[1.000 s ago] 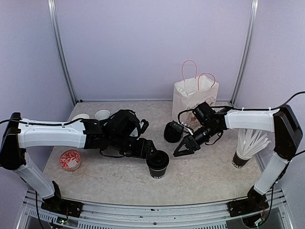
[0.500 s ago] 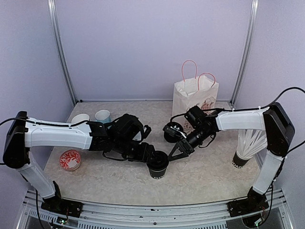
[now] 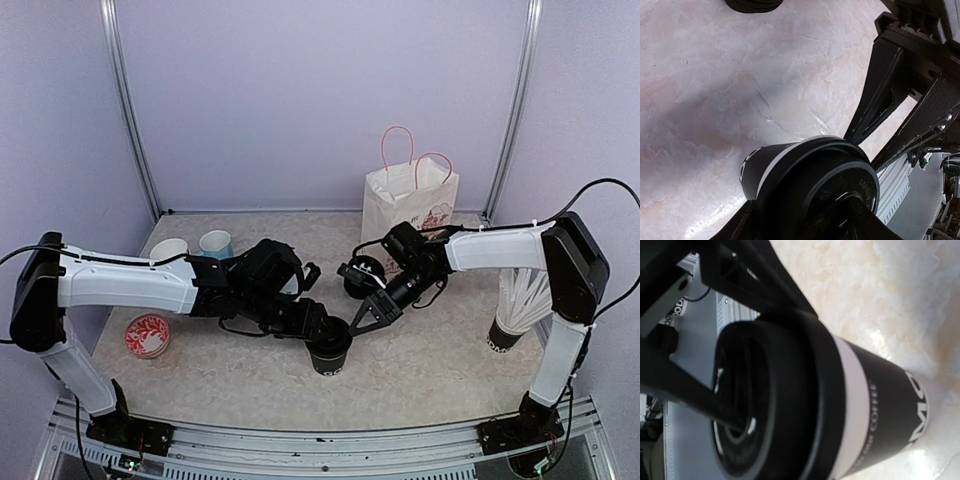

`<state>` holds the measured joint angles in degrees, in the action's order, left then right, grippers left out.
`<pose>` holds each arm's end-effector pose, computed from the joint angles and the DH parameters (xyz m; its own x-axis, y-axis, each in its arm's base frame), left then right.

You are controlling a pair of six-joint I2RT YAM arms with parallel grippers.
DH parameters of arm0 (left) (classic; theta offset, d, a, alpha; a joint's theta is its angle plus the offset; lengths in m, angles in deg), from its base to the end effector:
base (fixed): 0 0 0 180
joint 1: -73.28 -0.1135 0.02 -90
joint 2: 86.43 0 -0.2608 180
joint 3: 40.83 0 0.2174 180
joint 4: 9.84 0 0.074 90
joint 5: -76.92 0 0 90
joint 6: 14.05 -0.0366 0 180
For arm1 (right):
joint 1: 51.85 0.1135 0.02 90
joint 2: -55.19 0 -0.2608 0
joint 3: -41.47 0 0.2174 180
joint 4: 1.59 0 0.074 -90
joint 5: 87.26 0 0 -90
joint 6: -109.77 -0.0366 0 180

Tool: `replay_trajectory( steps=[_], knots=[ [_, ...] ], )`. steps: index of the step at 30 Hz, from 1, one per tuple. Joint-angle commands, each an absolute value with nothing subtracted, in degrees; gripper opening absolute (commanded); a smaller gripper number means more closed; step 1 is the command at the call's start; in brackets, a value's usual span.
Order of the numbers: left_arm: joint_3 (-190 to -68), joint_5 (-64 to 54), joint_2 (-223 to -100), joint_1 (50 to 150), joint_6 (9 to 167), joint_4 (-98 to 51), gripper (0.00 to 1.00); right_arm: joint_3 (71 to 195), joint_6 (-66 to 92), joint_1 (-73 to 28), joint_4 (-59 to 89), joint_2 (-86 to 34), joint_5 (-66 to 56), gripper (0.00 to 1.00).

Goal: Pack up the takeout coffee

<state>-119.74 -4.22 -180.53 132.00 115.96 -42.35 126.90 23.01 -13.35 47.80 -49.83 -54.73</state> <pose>0.1627 -0.2786 0.2352 -0.8717 0.2113 -0.4422 0.4411 0.7315 -0.5199 0.2359 0.2271 0.2051 -0.6971 -0.5933 -0.4026 -0.6118 0.1994 0.7655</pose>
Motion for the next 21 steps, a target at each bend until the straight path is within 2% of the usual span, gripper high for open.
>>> replay_trajectory(
  steps=[1, 8, 15, 17, 21],
  knots=[
    [-117.16, -1.76, -183.02, 131.25, 115.49, -40.46, 0.56, 128.56, 22.11, -12.74, 47.37, -53.62, -50.12, 0.24],
    [-111.47, 0.97, -182.93, 129.09, 117.36, -37.77, 0.50, 130.15, 21.87, -12.74, 48.84, -56.04, -40.86, 0.22],
    [-111.70, -0.50, -183.40, 128.94, 118.21, -40.22, 0.52, 132.29, 24.33, -12.74, 50.45, -54.76, -36.83, 0.22],
    [-113.29, -1.74, -182.43, 129.81, 117.09, -41.07, 0.53, 133.30, 26.09, -12.76, 51.11, -54.45, -40.48, 0.23],
    [-118.85, -7.32, -179.80, 132.11, 114.24, -44.86, 0.63, 135.27, 28.59, -12.74, 52.66, -52.67, -46.74, 0.26]
  ],
)
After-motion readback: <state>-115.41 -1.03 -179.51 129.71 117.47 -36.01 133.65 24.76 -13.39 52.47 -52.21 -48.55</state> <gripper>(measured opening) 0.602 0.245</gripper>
